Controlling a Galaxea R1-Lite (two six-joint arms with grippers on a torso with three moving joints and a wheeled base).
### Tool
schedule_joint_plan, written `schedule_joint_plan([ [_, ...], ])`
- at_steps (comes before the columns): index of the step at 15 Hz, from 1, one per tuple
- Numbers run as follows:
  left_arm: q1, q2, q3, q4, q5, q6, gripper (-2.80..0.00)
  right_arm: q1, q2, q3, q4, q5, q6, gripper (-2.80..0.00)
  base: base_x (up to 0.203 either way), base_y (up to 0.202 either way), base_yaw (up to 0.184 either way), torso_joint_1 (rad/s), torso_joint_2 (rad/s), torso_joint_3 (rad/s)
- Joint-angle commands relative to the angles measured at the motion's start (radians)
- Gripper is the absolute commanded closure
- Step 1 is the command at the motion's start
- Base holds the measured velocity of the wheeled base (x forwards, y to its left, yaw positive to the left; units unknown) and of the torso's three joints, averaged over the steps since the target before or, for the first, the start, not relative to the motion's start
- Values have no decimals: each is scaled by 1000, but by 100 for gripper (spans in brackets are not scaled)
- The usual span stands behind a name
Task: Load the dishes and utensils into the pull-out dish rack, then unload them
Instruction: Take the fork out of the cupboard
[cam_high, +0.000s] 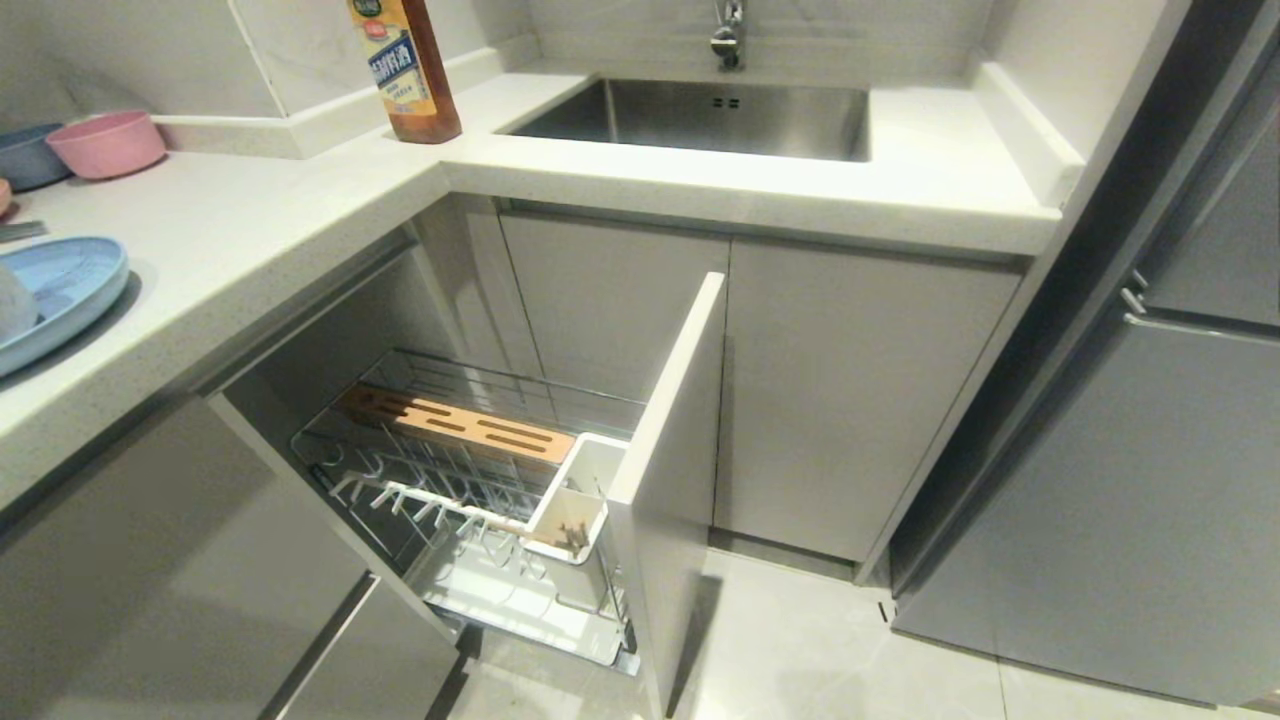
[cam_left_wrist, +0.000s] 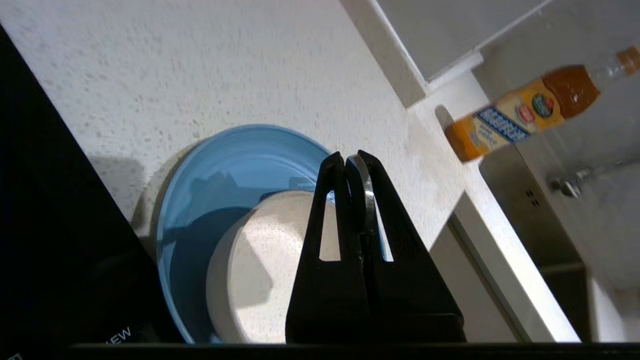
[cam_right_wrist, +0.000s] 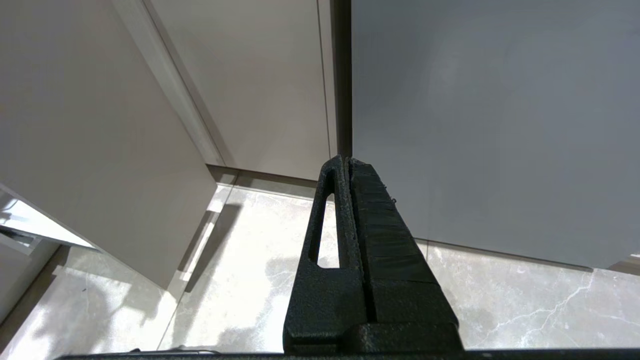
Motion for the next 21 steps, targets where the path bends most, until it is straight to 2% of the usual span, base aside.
schedule_joint_plan([
  [1,11,48,-16,7,-28,-4,0,0,1,0,0,-1,0,0,0,0,0,0,0,0],
  [9,38,135,-73,61,-111,-3,0,0,1,0,0,0,0,0,0,0,0,0,0,0],
  [12,40,154,-86,94,-118,1,0,0,1,0,0,-1,0,0,0,0,0,0,0,0],
  [21,45,205,-91,97,-124,4,0,0,1,0,0,0,0,0,0,0,0,0,0,0],
])
